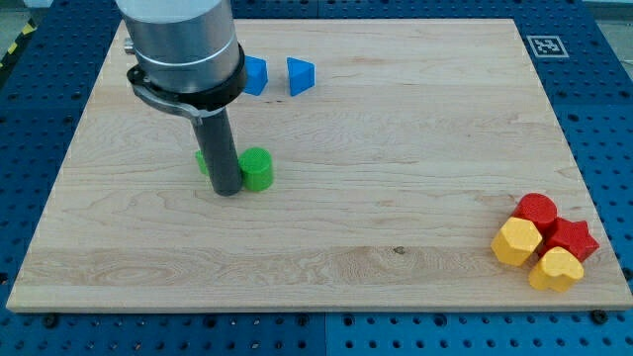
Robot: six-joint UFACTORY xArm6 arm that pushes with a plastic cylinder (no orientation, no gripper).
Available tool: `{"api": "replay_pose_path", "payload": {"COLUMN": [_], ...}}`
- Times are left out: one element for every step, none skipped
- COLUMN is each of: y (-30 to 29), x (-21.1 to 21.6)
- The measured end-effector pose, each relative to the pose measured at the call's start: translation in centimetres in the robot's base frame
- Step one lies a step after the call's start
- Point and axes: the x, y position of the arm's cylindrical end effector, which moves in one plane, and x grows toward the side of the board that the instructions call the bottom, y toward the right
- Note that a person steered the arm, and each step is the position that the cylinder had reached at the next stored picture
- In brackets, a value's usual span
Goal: Separate the green blocks
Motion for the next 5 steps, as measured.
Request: {"api": "replay_pose_path", "payload": {"y": [0.4, 1.8, 2.9, 3.2, 4.5], "x": [0.0, 0.0, 0.0, -0.5, -0.8]}}
